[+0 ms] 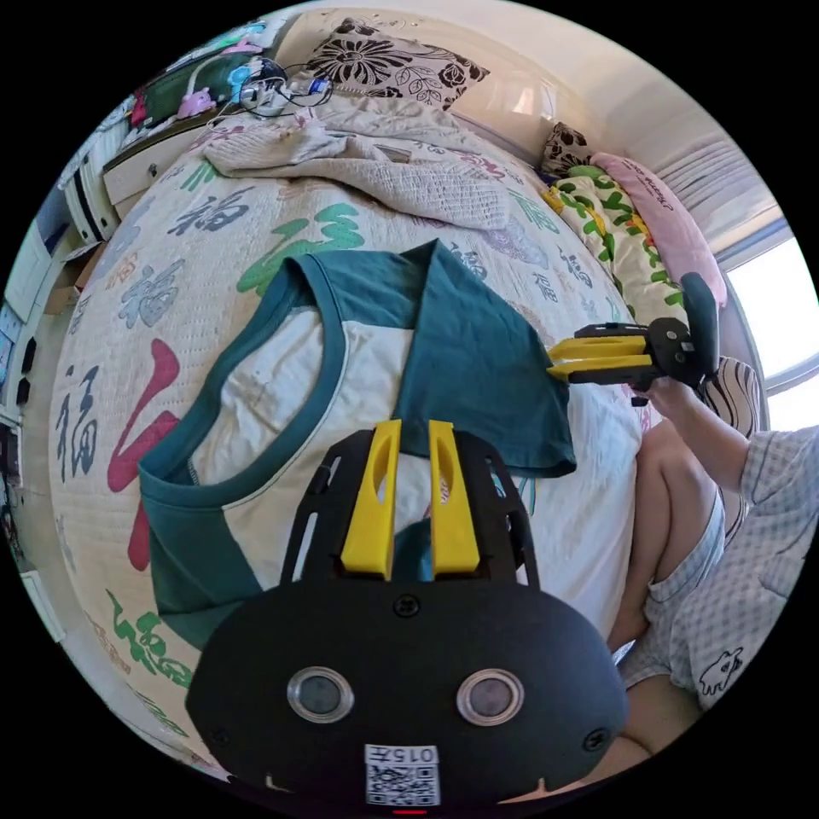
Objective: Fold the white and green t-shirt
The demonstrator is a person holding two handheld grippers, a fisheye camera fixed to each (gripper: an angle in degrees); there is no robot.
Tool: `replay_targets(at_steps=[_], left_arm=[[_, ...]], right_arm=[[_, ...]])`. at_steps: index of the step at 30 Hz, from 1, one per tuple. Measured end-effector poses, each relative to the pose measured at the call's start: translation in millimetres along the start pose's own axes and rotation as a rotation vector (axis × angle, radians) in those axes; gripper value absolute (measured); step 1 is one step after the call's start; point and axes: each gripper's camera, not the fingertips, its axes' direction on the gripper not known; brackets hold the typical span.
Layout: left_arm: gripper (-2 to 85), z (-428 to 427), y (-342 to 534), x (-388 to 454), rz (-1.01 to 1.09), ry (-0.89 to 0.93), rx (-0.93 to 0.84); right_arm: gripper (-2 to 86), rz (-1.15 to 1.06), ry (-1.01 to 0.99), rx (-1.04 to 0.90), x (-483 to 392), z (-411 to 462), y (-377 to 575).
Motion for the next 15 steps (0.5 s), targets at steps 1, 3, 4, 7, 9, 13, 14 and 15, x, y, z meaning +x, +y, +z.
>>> replay_targets(at_steps=[1, 3, 4, 7, 9, 13, 14, 15], left_arm=[[6.5, -9.8, 7.2, -2.1, 0.001, 0.006, 0.022], [7.3, -56.8, 42.7, -21.9, -0.045, -0.03, 0.126], [7.6, -68.4, 52.8, -29.6, -0.069, -0.054, 0.148], [9.7, -109.4, 103.0, -75.5, -0.222, -0.168, 0.177], [11.5, -117.5, 133.5, -105.5, -0.319, -0.165, 0.147], [12.0, -106.1, 154.3, -125.8, -0.373, -0.123, 0.123], [11.5, -100.9, 157.5, -128.6, -0.38, -0.101, 0.118], [9.4, -98.7, 160.5, -128.6, -0.387, -0.112, 0.103]], right_arm=[[6.0, -0.009, -0.009, 0.02, 1.8, -4.0, -1.7], [6.1, -0.042, -0.065, 0.161, 13.3, -25.2, -20.5], [6.4, -0.046, -0.087, 0.193, 16.8, -29.9, -29.7], [9.8, -0.131, -0.18, 0.238, 21.2, -33.4, -92.2], [12.4, -0.156, -0.215, 0.175, 15.1, -11.6, -148.9], [13.3, -0.148, -0.184, -0.018, -3.8, 35.1, -214.4], [12.8, -0.145, -0.167, -0.108, -10.6, 50.4, -227.8], [12.0, -0.168, -0.111, -0.129, -18.7, 55.6, -234.5]])
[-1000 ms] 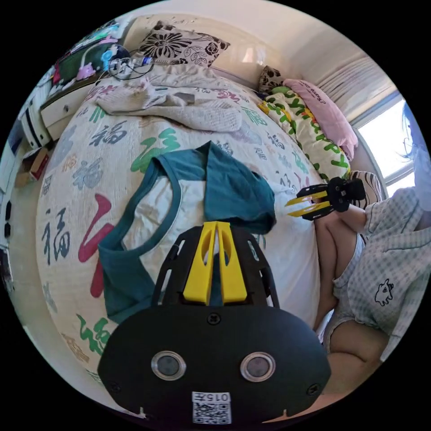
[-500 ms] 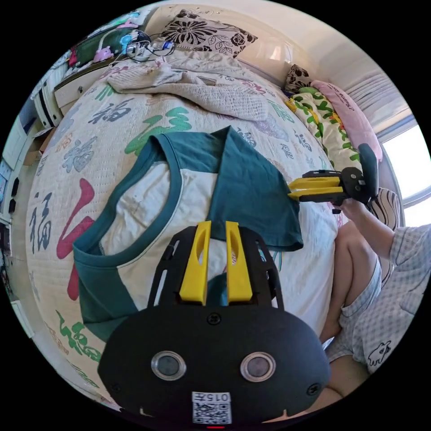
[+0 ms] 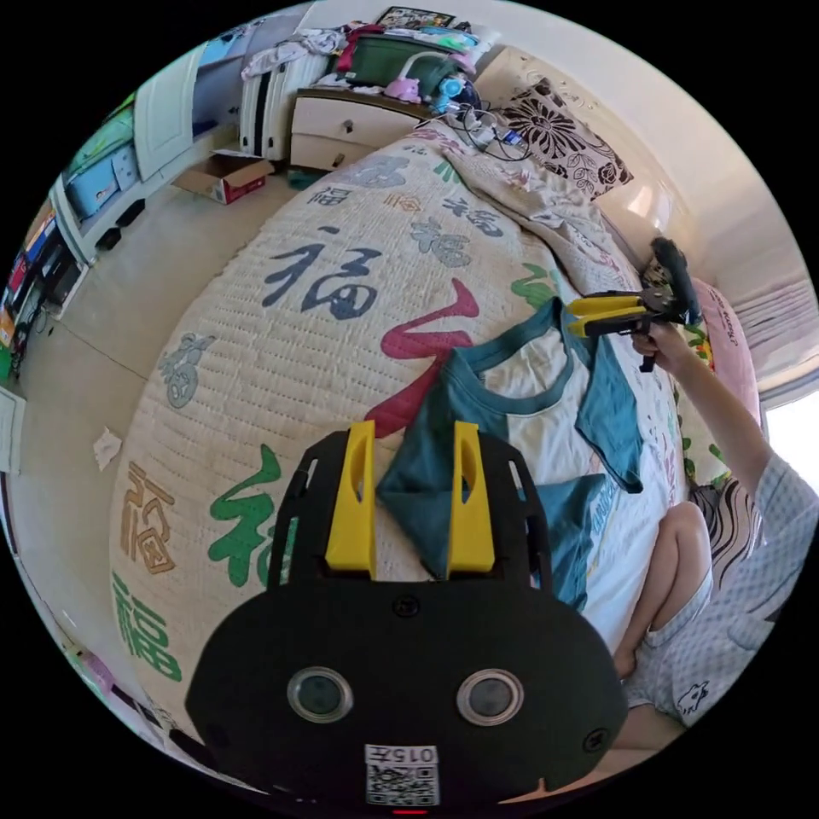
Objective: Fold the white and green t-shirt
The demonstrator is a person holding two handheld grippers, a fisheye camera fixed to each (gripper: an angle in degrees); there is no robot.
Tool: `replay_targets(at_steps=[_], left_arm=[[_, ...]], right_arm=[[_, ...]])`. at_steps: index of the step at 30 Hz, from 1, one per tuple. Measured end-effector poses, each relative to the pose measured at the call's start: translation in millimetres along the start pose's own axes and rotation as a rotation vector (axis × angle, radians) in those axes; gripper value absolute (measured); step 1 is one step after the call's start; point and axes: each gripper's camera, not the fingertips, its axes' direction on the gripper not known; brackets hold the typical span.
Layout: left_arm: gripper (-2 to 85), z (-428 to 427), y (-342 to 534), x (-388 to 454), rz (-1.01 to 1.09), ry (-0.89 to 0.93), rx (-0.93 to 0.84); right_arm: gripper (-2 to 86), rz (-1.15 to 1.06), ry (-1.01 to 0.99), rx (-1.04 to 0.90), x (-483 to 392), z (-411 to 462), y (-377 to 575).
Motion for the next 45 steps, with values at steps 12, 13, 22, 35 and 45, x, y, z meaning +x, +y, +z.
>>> replay_targets(at_steps=[12, 13, 22, 35, 45], left_arm=[[-0.9, -91.9, 81.3, 38.0, 0.065, -0.037, 0.17], [-0.9, -101.4, 88.9, 43.6, 0.078, -0.037, 0.187], [-0.9, -185.3, 249.0, 174.3, 0.396, 0.014, 0.156], [-0.7, -69.4, 421.2, 298.7, 0.58, 0.146, -0.291], [7.6, -107.0, 391.4, 239.1, 0.405, 0.09, -0.202]], right_arm=[[-0.9, -0.084, 0.076, 0.109, -42.0, -54.1, -0.9], [-0.9, -0.092, 0.076, 0.125, -45.4, -60.8, 3.8], [-0.9, -0.396, 0.009, 0.171, -124.6, -123.7, 146.6], [-0.5, -0.727, -0.112, -0.434, -194.5, -14.3, 250.0], [10.1, -0.374, -0.036, -0.32, -140.6, -9.4, 201.9]])
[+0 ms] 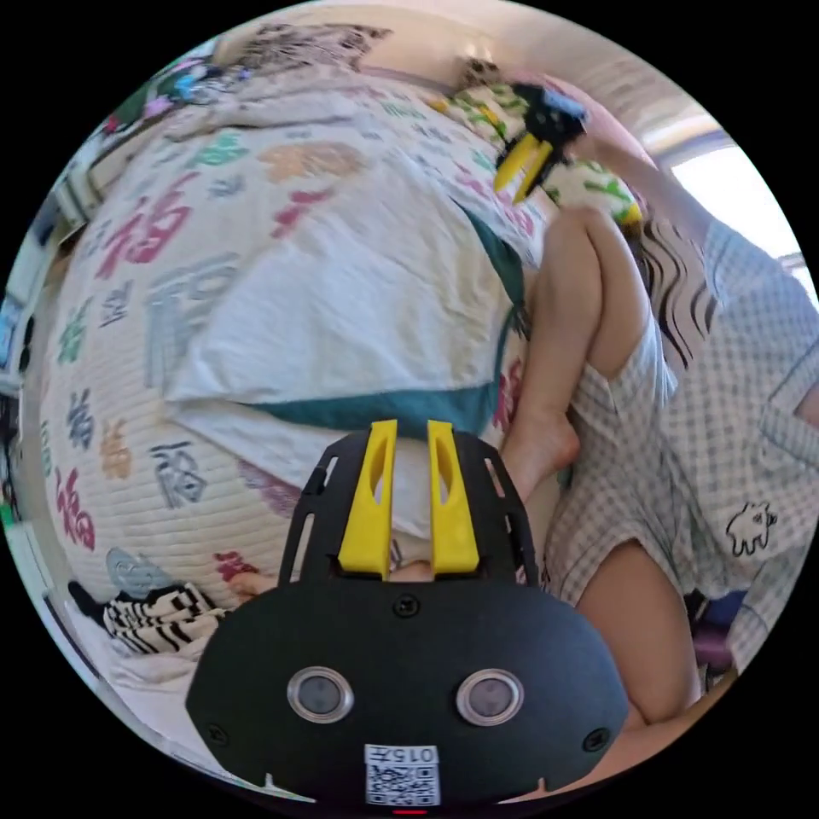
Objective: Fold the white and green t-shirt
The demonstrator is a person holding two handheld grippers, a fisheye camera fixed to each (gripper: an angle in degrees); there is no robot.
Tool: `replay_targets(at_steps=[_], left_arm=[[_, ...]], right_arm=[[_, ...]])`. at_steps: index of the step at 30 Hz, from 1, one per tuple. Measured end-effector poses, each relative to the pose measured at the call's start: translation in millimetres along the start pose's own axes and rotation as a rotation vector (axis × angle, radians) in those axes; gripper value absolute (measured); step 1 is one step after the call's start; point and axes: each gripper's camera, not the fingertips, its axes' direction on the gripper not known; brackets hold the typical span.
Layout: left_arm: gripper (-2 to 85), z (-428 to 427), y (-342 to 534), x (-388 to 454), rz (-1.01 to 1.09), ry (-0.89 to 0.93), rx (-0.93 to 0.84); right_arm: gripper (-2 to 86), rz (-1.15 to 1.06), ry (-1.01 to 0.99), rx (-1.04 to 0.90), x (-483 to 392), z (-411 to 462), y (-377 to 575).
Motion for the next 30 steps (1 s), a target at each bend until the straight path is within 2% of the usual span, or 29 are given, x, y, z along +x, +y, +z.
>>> replay_targets(at_steps=[3, 6, 8, 10, 11, 13, 15, 17, 20, 25, 27, 30], left_arm=[[11.4, -29.8, -1.5, -58.8, -0.239, -0.069, 0.168], [13.3, -28.2, -4.4, -106.9, -0.4, -0.119, 0.191], [13.3, -16.4, -5.2, -129.7, -0.47, -0.08, 0.172], [12.4, 0.3, -5.2, -144.2, -0.501, -0.031, 0.122], [10.6, 13.5, -5.6, -149.2, -0.496, -0.029, 0.043], [6.6, 16.1, -3.0, -148.5, -0.456, -0.07, 0.04], [3.3, 19.1, -0.9, -154.6, -0.427, 0.033, 0.004], [2.5, 13.1, -0.5, -155.4, -0.387, 0.009, 0.003], [1.7, -10.2, -1.9, -158.7, -0.317, -0.019, 0.026], [1.4, -68.2, -6.9, -202.1, -0.32, -0.111, 0.15], [1.5, -93.1, -15.2, -250.5, -0.366, -0.091, 0.237], [1.8, -99.2, -29.7, -316.9, -0.458, -0.09, 0.315]], right_arm=[[12.7, 0.301, -0.057, 0.191, 51.2, -5.7, -12.8], [16.8, 0.531, -0.138, 0.295, 90.2, 8.0, -25.8], [17.1, 0.596, -0.199, 0.279, 104.4, 23.4, -36.4], [16.9, 0.616, -0.183, 0.222, 108.4, 37.7, -48.1], [16.7, 0.603, -0.097, 0.168, 104.6, 42.0, -55.4], [14.3, 0.521, -0.008, 0.109, 94.3, 47.1, -65.4], [4.2, 0.361, -0.053, 0.11, 79.5, 49.4, -73.1], [3.3, 0.332, -0.038, 0.086, 75.4, 51.2, -77.8], [2.0, 0.314, -0.055, 0.142, 79.2, 41.0, -76.7], [1.8, 0.376, -0.204, 0.406, 116.1, 2.4, -80.8], [2.5, 0.383, -0.22, 0.48, 138.7, -11.7, -106.6], [4.0, 0.435, -0.146, 0.471, 167.5, -5.8, -157.7]])
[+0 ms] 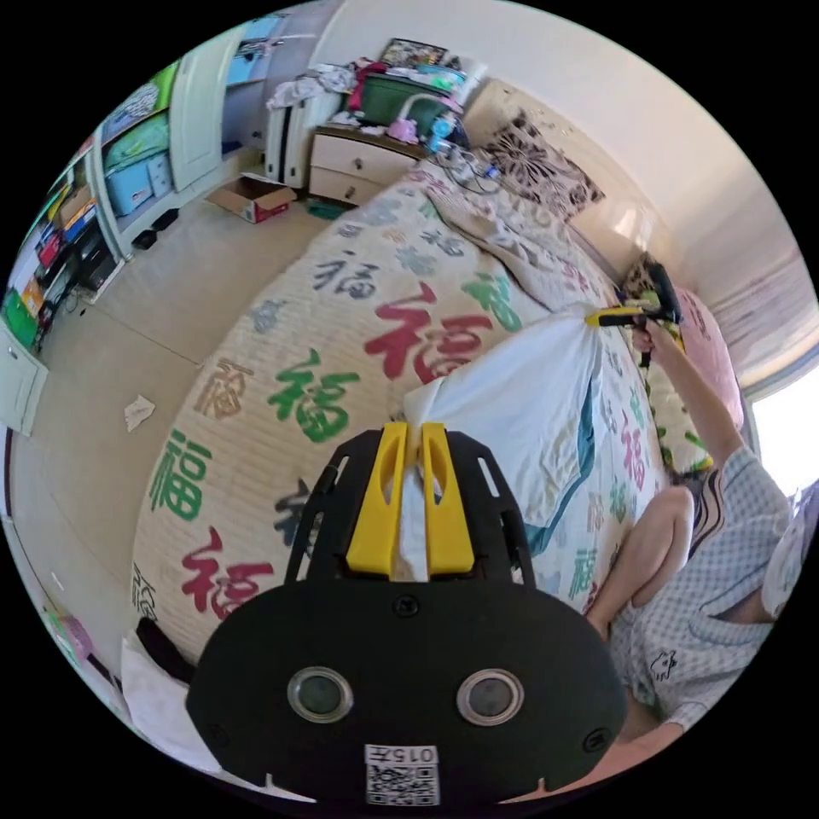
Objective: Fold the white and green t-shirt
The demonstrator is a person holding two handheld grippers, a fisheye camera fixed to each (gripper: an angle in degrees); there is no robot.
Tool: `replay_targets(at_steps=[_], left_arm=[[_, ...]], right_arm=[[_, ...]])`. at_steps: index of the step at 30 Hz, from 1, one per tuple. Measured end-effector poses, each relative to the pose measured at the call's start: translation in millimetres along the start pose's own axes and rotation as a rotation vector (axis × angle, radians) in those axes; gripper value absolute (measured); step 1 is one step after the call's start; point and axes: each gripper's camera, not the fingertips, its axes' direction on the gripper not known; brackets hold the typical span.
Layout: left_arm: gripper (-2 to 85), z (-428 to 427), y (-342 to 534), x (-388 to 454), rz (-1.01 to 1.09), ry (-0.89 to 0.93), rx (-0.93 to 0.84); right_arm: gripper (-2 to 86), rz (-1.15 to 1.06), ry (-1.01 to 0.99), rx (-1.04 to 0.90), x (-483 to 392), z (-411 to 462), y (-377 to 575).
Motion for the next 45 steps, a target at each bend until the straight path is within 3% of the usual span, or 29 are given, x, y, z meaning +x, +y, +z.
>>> replay_targets(at_steps=[4, 7, 11, 14, 21, 24, 31, 34, 36, 40, 45], left_arm=[[2.7, 28.5, -20.9, -47.6, -0.107, -0.049, -0.048], [5.0, 29.1, -17.8, -68.9, -0.088, -0.096, -0.169], [8.2, 22.9, 2.8, -64.5, -0.035, -0.014, -0.395], [8.7, 29.3, 21.7, -34.1, 0.024, 0.137, -0.518], [7.2, 111.2, 54.3, -29.0, -0.003, 0.468, -0.381], [0.7, 135.5, 64.8, -41.4, 0.032, 0.444, -0.328], [2.2, 103.5, 88.5, -78.1, 0.033, 0.422, -0.208], [7.0, 60.9, 91.1, -124.3, -0.046, 0.377, -0.065], [9.0, 39.4, 84.2, -170.0, -0.141, 0.302, 0.037], [11.8, 40.8, 50.4, -221.5, -0.214, 0.227, 0.111], [11.1, 77.8, -11.4, -249.1, -0.212, 0.263, 0.069]], right_arm=[[4.3, 0.124, 0.065, 0.134, 10.4, 22.0, -23.7], [6.2, 0.024, -0.023, 0.166, 1.1, 23.2, -8.4], [9.5, -0.301, -0.043, -0.103, -74.8, 67.0, 45.9], [11.1, -0.386, 0.021, -0.279, -124.5, 117.8, 93.3], [7.2, -0.194, 0.205, -0.327, -155.1, 195.0, 133.8], [4.8, -0.138, 0.234, -0.359, -156.0, 203.0, 137.9], [8.1, 0.007, 0.355, -0.339, -176.2, 211.0, 148.0], [10.4, -0.093, 0.419, -0.193, -226.1, 200.4, 146.7], [12.7, -0.228, 0.286, -0.13, -276.0, 217.2, 140.8], [16.3, -0.478, 0.14, -0.239, -350.4, 280.9, 139.6], [13.8, -0.715, 0.315, -0.253, -395.2, 336.5, 160.8]])
